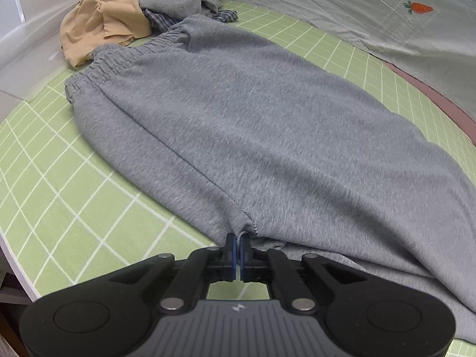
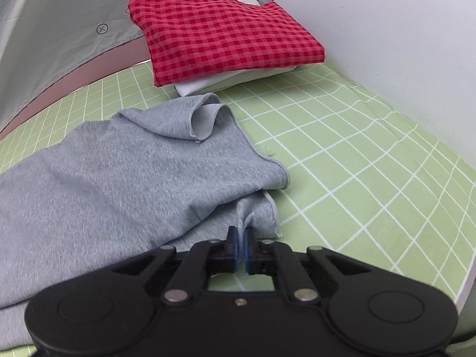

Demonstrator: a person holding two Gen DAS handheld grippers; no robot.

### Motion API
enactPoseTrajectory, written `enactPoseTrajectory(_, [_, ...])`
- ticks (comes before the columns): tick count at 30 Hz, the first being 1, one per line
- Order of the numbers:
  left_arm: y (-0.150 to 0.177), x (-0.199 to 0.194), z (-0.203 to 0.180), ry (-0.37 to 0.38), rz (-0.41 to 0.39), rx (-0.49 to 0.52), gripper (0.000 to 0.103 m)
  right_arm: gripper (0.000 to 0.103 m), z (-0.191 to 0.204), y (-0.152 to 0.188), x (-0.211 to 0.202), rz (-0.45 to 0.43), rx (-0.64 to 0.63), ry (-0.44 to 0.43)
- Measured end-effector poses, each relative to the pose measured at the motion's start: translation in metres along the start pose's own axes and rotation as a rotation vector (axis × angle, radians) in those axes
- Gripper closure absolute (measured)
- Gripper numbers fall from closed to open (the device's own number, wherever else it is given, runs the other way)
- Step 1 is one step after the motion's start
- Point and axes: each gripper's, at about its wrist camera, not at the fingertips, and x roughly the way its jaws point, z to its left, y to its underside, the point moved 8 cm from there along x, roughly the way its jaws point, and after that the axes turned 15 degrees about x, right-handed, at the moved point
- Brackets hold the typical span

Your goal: Fold clothes

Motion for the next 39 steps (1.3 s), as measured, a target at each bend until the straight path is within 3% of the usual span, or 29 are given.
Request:
enactPoseTrajectory(5, [-0.008, -0.010, -0.001, 0.021, -0.022, -0.006, 0.099, 0.096, -0.007, 0.005, -0.005, 0.018, 0.036, -0.001])
enactPoseTrajectory(7, [-0.014, -0.016, -0.005, 0.027, -0.040, 0.008, 0.096, 0.084, -0.007, 0.002, -0.007, 0.014, 0.054, 0.010])
enactPoseTrajectory(9, [-0.021, -0.021, -0.010, 0.034, -0.063, 0.015, 0.094, 0.063, -0.006, -0.002, -0.010, -0.006, 0.060, 0.016])
enactPoseTrajectory(14, [-0.033, -0.025, -0.021, 0.029, -0.095, 0.047, 0.084, 0.048, -0.001, -0.012, -0.018, -0.059, 0.069, 0.019])
enactPoseTrajectory(19, [-0.041, -0.030, -0.020, 0.021, -0.123, 0.032, 0.080, 0.047, 0.007, -0.015, -0.014, -0.051, 0.102, -0.020])
enactPoseTrajectory(26, [-0.038, -0.020, -0.022, 0.109, -0.079, -0.052, 0.076, 0.047, 0.013, -0.010, 0.001, 0.012, 0.168, -0.059])
enactPoseTrajectory(39, [-0.036, -0.011, -0.041, 0.227, -0.027, -0.102, 0.070, 0.047, 0.007, -0.009, 0.006, 0.029, 0.185, -0.046])
